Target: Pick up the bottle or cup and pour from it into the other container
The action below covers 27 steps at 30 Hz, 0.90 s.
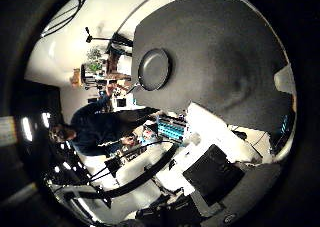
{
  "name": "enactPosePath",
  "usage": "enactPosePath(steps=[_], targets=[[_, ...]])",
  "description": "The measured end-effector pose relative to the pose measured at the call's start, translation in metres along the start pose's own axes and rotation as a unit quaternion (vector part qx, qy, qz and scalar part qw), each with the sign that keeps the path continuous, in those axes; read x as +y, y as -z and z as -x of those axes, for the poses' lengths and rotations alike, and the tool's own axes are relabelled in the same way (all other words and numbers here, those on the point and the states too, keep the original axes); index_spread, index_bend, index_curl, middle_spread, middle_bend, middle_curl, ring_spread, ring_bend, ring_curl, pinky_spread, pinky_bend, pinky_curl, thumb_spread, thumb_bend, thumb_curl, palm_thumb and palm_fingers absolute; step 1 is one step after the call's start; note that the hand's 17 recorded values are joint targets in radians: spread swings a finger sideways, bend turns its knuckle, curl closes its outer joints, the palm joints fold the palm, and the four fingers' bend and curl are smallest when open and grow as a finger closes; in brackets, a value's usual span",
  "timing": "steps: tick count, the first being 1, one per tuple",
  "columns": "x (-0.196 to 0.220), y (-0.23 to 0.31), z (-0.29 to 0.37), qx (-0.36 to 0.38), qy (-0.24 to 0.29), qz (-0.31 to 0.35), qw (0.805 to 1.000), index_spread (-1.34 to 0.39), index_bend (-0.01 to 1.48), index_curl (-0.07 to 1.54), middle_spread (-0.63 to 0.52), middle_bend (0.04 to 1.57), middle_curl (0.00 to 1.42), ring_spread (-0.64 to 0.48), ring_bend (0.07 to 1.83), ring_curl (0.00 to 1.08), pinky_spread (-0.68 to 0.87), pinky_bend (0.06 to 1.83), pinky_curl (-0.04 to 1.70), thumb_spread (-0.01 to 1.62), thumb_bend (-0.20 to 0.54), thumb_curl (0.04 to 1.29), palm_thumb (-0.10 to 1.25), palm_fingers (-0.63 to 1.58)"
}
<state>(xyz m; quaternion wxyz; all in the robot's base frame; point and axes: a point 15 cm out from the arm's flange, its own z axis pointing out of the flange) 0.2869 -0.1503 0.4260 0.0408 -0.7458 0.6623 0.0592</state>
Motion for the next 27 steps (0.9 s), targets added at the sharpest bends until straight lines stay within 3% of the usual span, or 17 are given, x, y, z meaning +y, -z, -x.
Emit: enactPosePath(steps=[10,14,19,27], targets=[[0.0,0.008,-0.003,0.008,0.0,-0.01,1.0,-0.41,0.19,0.37,-0.03,0.22,0.34,0.17,0.18,0.15,0.4,0.2,0.28,1.08,-0.025,0.37,0.78,0.25],[0.003,0.022,-0.016,0.012,-0.02,-0.031,0.999,-0.4,0.16,0.34,-0.02,0.22,0.34,0.17,0.19,0.16,0.41,0.23,0.3,1.09,-0.04,0.35,0.63,0.25],[0.002,0.039,-0.042,0.0,-0.059,-0.083,0.995,-0.39,0.16,0.3,-0.02,0.22,0.33,0.16,0.22,0.19,0.42,0.27,0.31,1.02,-0.05,0.26,0.28,0.29],[0.01,0.063,-0.097,-0.022,-0.111,-0.138,0.984,-0.34,0.16,0.28,-0.02,0.23,0.33,0.16,0.24,0.22,0.44,0.3,0.31,0.97,-0.032,0.26,0.17,0.3]])
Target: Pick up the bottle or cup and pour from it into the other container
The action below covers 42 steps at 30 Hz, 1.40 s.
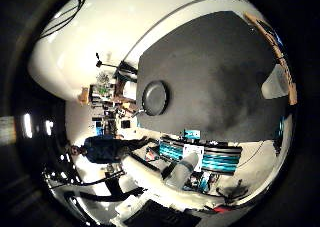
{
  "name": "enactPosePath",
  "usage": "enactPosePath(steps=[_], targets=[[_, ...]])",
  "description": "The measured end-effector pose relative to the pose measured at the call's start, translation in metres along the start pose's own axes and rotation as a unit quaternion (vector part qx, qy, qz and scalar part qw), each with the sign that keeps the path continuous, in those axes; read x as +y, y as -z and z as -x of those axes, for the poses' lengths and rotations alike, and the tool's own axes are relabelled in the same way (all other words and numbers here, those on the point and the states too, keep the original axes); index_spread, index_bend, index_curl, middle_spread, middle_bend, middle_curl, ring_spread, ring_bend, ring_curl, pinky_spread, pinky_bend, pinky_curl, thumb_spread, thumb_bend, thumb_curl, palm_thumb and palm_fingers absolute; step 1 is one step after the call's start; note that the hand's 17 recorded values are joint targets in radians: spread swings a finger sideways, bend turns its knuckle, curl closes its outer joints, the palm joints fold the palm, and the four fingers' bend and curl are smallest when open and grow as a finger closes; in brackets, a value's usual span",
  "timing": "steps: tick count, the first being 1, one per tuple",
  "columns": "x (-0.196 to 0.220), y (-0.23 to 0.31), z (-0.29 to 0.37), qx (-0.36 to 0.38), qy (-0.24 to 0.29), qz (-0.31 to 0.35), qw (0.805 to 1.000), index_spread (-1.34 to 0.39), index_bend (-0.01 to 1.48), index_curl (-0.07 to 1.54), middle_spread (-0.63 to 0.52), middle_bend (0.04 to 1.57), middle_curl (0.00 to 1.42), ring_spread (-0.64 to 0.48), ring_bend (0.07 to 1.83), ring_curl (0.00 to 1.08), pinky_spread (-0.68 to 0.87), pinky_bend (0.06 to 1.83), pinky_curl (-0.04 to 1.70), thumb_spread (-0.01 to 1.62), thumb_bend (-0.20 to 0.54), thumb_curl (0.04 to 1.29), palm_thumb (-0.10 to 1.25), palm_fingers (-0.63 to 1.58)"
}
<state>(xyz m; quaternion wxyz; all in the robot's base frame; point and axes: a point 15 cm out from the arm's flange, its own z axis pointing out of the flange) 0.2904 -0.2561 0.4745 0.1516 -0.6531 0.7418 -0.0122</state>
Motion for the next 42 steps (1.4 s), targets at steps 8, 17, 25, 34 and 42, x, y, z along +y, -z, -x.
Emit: enactPosePath(steps=[8,17,25,34,42], targets=[[-0.009,0.017,-0.054,-0.038,-0.05,-0.066,0.996,-0.3,0.13,0.26,0.0,0.24,0.33,0.17,0.3,0.24,0.45,0.37,0.31,0.97,-0.028,0.27,0.17,0.29],[-0.01,0.004,-0.116,-0.118,-0.095,-0.139,0.979,-0.27,0.12,0.2,0.07,0.26,0.34,0.18,0.46,0.27,0.47,0.56,0.34,0.95,-0.03,0.27,0.17,0.17],[-0.002,-0.023,-0.169,-0.163,-0.11,-0.179,0.964,-0.26,0.14,0.21,0.09,0.29,0.34,0.18,0.53,0.26,0.45,0.63,0.33,0.94,-0.029,0.28,0.17,0.11],[0.008,-0.061,-0.226,-0.229,-0.139,-0.252,0.93,-0.25,0.14,0.22,0.09,0.32,0.34,0.18,0.55,0.25,0.45,0.66,0.31,0.94,-0.027,0.29,0.22,0.1],[0.019,-0.099,-0.251,-0.25,-0.164,-0.25,0.921,-0.25,0.14,0.23,0.08,0.33,0.33,0.18,0.56,0.25,0.45,0.69,0.3,0.94,-0.03,0.29,0.23,0.1]])
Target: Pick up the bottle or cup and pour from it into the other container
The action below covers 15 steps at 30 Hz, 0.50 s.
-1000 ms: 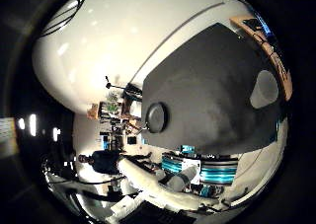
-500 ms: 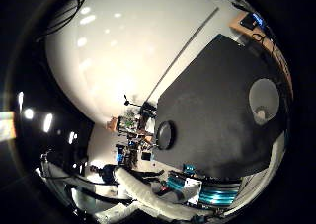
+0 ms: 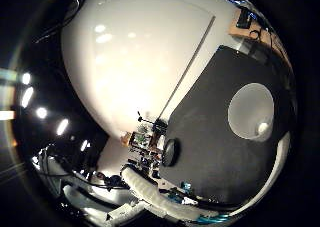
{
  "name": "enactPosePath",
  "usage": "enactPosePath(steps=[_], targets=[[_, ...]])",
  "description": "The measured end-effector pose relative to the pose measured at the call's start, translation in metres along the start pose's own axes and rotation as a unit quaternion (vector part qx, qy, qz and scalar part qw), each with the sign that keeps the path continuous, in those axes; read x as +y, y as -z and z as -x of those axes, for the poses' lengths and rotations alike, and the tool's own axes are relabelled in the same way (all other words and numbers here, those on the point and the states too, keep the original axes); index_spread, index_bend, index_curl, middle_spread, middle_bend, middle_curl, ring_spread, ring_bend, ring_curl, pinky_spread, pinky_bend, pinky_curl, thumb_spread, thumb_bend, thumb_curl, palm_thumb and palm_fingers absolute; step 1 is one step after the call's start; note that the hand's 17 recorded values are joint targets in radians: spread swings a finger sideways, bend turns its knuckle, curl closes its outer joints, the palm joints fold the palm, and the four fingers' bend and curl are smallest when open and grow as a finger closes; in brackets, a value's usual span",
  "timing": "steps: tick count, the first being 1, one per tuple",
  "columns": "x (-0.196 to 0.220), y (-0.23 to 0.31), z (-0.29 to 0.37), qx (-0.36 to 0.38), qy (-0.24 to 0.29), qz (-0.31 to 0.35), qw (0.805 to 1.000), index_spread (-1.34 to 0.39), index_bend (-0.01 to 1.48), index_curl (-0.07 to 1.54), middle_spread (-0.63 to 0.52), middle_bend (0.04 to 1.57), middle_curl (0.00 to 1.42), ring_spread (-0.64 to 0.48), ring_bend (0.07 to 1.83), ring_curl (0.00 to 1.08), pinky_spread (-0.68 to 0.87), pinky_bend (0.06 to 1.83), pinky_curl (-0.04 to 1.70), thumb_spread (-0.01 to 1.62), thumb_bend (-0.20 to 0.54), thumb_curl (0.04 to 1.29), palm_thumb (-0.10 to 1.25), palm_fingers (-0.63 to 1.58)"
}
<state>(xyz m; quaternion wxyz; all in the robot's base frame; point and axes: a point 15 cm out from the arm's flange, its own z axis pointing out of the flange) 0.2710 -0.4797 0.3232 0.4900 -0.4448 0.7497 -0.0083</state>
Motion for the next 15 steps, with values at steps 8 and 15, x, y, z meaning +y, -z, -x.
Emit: enactPosePath(steps=[8,15], targets=[[0.005,-0.007,-0.003,-0.066,-0.006,-0.022,0.998,-0.25,0.14,0.23,0.07,0.34,0.33,0.16,0.57,0.24,0.45,0.72,0.28,0.94,-0.03,0.29,0.23,0.11],[0.015,-0.022,-0.023,-0.09,-0.024,-0.024,0.995,-0.25,0.14,0.23,0.06,0.35,0.33,0.15,0.59,0.23,0.46,0.74,0.27,0.93,-0.029,0.29,0.24,0.12]])
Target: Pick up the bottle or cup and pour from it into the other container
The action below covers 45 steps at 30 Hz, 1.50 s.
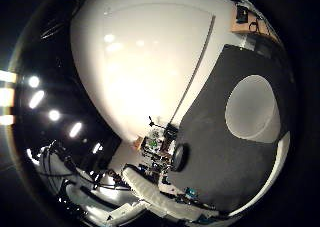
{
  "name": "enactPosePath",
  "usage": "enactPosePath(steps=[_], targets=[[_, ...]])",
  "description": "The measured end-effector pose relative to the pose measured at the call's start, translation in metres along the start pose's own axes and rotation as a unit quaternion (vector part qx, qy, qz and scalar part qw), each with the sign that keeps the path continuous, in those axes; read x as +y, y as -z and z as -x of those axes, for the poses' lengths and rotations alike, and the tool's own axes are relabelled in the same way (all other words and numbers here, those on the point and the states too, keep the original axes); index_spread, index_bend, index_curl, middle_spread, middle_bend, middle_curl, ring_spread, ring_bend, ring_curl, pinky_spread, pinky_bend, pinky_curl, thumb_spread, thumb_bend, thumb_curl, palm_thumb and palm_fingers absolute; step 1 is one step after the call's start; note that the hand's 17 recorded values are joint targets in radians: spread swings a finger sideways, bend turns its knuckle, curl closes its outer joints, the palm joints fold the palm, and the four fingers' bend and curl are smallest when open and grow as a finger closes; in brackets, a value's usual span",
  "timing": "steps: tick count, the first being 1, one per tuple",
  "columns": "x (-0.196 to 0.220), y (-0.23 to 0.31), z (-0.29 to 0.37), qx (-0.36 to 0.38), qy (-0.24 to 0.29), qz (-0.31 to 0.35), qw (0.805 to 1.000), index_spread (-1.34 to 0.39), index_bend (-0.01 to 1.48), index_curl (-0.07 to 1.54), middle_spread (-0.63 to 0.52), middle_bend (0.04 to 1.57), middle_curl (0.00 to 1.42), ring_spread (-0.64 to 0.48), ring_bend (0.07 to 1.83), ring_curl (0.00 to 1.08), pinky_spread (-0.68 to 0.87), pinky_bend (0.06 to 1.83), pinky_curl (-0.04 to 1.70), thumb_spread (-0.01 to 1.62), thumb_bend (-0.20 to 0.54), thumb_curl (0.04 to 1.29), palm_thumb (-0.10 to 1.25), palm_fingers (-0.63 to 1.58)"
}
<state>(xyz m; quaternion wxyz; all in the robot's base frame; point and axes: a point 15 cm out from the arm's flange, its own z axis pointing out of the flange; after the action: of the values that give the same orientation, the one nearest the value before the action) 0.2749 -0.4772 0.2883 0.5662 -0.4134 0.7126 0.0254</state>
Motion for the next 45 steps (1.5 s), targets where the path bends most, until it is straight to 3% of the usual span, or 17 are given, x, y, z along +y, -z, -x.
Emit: enactPosePath(steps=[18,45], targets=[[0.012,-0.021,-0.045,-0.037,-0.043,-0.02,0.998,-0.25,0.14,0.24,0.06,0.37,0.33,0.14,0.61,0.22,0.46,0.77,0.24,0.93,-0.029,0.29,0.26,0.12],[0.021,-0.08,-0.051,-0.075,-0.061,0.024,0.995,-0.21,0.14,0.24,0.09,0.38,0.33,0.13,0.67,0.22,0.47,0.83,0.22,0.93,-0.03,0.29,0.3,0.13]])
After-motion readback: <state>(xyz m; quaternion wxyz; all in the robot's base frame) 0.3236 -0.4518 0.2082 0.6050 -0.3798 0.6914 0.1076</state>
